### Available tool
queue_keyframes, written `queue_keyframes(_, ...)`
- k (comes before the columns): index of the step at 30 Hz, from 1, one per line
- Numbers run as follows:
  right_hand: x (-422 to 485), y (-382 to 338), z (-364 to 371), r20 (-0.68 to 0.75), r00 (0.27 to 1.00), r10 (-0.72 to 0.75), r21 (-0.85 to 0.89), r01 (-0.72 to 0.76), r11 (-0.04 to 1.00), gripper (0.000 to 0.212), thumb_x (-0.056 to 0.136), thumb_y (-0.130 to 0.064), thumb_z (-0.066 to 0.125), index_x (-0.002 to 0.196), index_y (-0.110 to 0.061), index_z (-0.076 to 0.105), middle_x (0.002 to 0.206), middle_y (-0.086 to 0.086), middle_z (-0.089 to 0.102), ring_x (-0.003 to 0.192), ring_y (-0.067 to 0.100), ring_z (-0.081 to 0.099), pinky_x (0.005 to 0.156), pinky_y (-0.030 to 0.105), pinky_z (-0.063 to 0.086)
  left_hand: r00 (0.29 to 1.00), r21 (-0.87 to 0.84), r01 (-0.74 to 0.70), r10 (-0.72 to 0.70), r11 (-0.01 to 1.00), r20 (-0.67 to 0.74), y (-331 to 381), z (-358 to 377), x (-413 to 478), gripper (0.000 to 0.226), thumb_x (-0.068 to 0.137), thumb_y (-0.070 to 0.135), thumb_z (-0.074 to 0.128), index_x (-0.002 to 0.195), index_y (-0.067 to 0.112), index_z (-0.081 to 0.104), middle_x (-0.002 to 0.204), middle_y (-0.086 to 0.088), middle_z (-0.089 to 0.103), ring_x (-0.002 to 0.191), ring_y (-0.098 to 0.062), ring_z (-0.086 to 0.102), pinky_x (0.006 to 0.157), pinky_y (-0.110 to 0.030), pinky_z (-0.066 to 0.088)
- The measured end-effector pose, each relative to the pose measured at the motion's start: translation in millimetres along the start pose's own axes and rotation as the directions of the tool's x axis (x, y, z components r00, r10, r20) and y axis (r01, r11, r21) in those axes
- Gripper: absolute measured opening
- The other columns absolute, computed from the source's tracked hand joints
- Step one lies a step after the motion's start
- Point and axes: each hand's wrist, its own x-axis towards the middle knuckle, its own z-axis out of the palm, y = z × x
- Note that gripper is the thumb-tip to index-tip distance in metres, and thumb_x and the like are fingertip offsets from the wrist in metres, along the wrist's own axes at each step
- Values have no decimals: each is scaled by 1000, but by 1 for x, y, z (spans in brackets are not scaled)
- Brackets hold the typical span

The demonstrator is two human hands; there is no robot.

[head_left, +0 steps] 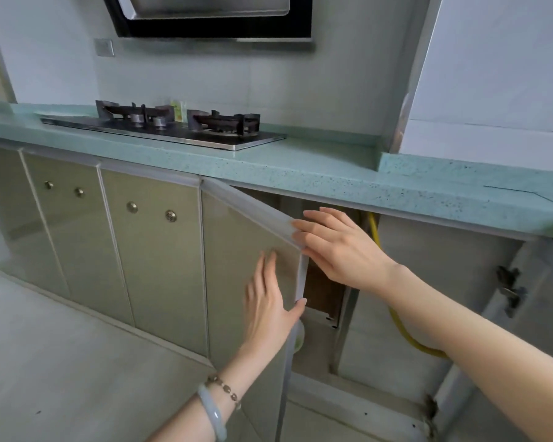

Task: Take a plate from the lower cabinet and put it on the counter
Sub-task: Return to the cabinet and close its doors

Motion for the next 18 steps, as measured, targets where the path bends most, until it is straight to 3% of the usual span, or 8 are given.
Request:
queue_keyframes(5, -4, 17, 4, 7, 1000, -22, -101, 22, 995, 17, 88, -15, 63, 104, -11, 68, 124, 7, 66, 122, 32, 56, 104, 46, 42, 999, -6, -16, 16, 1000, 37, 10, 23, 13, 104, 81, 44, 67, 147, 21, -10, 160, -10, 8, 144, -29, 21, 114, -49, 19)
queue_keyframes(10, -8, 34, 14, -2, 1000, 0, -172, 0, 985, 26, 81, -16, 73, 107, -16, 68, 126, 3, 65, 125, 28, 54, 106, 45, 39, 999, 30, -32, 31, 999, 34, 14, 36, 22, 101, 81, 47, 66, 151, 12, 4, 159, -13, 11, 143, -32, 25, 110, -51, 25)
queue_keyframes(14, -13, 44, 23, -13, 999, 29, -239, -31, 971, 31, 80, -14, 73, 110, -17, 67, 128, 3, 63, 130, 27, 49, 111, 47, 30, 997, 59, -39, 36, 997, 64, 16, 45, 29, 103, 81, 53, 63, 148, 16, -7, 160, -12, 7, 144, -32, 23, 110, -54, 24)
queue_keyframes(18, -15, 52, 27, 2, 999, 52, -280, -50, 959, 31, 81, -10, 71, 111, -16, 68, 127, 6, 64, 128, 29, 50, 109, 50, 33, 995, 62, -34, 28, 998, 95, 20, 52, 37, 107, 79, 54, 64, 148, 18, -9, 160, -12, 5, 143, -33, 24, 109, -58, 23)
